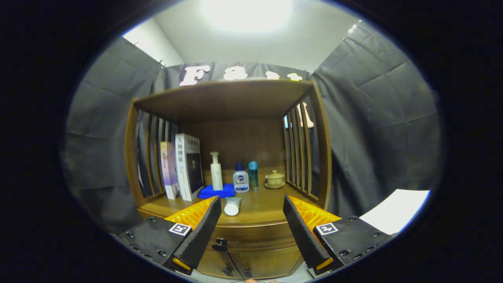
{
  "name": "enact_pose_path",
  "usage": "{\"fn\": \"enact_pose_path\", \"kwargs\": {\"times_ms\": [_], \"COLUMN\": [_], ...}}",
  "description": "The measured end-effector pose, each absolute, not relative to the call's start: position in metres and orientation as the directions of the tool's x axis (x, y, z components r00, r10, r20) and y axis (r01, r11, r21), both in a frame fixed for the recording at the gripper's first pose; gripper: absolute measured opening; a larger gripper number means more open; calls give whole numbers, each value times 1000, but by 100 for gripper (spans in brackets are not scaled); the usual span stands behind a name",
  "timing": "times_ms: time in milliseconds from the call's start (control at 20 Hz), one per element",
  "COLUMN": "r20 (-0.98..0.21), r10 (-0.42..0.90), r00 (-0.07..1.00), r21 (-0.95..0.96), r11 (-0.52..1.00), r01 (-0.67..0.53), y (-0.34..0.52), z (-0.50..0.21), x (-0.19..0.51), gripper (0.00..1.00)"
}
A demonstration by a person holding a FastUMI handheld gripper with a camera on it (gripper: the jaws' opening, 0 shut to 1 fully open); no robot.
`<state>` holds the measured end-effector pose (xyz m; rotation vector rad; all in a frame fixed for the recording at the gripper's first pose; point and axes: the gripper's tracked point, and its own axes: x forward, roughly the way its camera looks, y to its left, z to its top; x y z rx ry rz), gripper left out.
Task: Pull open the drawer, take out the items inside it, and place them on the countertop above the cabinet.
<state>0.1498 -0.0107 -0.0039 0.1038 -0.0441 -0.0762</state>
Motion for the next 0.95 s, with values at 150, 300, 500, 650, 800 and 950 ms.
{"fn": "enact_pose_path", "kwargs": {"times_ms": [150,300,500,650,800,950], "r20": [84,85,62,50,27,38], "r10": [-61,-17,-31,-31,-29,-48], "r00": [995,996,998,998,999,998], "r21": [159,179,58,4,6,1], "r11": [986,984,998,1000,1000,999], "r01": [47,1,27,31,29,48], "y": [-14,-6,-12,-15,-19,-29], "z": [27,39,35,33,32,36], "x": [100,59,21,10,4,1], "gripper": [98,98,98,98,98,98]}}
